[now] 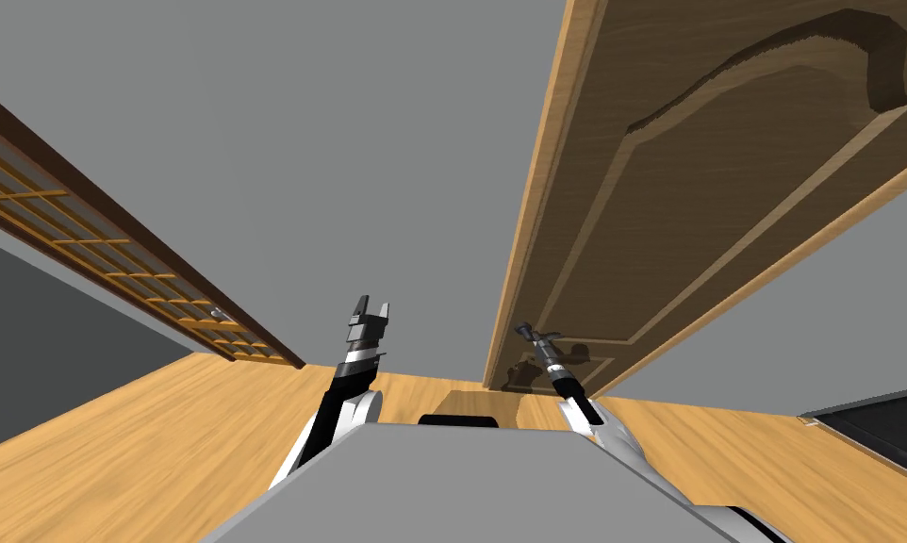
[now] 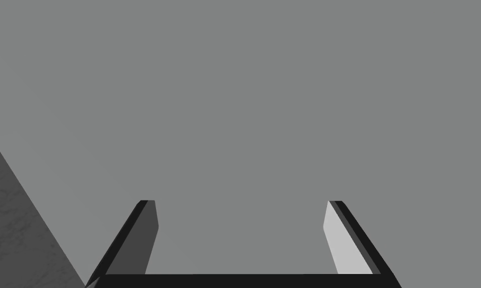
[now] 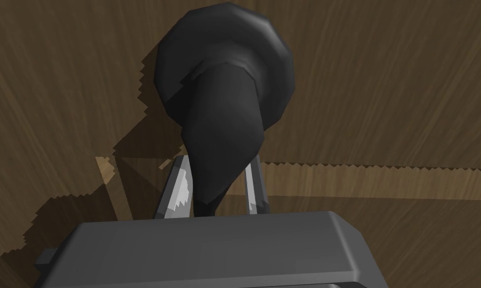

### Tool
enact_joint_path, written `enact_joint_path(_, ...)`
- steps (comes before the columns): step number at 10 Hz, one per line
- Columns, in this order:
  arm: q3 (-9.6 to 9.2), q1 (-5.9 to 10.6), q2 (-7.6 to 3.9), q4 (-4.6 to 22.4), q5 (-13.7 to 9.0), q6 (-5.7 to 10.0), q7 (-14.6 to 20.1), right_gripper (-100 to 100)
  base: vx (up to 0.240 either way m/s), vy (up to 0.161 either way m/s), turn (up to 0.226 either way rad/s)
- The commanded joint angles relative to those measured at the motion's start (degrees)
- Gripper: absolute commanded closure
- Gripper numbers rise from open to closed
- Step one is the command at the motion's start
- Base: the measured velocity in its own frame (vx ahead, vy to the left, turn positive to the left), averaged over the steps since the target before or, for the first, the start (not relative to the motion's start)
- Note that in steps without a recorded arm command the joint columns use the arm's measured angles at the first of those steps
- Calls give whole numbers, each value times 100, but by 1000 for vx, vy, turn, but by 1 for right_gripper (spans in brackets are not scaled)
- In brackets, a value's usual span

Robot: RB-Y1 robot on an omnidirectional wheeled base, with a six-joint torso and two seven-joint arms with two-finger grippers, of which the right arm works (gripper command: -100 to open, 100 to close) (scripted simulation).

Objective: Pull the door open

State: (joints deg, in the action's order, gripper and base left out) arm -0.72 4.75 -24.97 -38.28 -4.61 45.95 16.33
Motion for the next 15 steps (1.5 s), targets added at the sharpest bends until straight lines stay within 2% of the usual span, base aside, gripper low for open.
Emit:
enact_joint_path(1, 0, 2, -4, -7, 3, 12, -8, 100, -10, -3, 3)
enact_joint_path(3, 0, 2, -4, -7, 3, 12, -8, 100, 0, 0, 0)
enact_joint_path(4, -92, -94, -98, -5, 40, 134, 117, 100, -89, -42, 118)
enact_joint_path(7, -210, -211, -235, -19, 89, 319, 282, 100, -172, -63, 117)
enact_joint_path(11, -466, -465, -531, -48, 196, 719, 637, 100, -200, -103, 146)
enact_joint_path(12, -502, -501, -573, -52, 211, 775, 687, 100, -194, -90, 103)
enact_joint_path(13, -494, -487, -519, -68, 207, 700, 649, 100, -86, -33, 22)
enact_joint_path(15, -559, -621, -621, -17, 218, 943, 754, 100, -154, -58, 175)
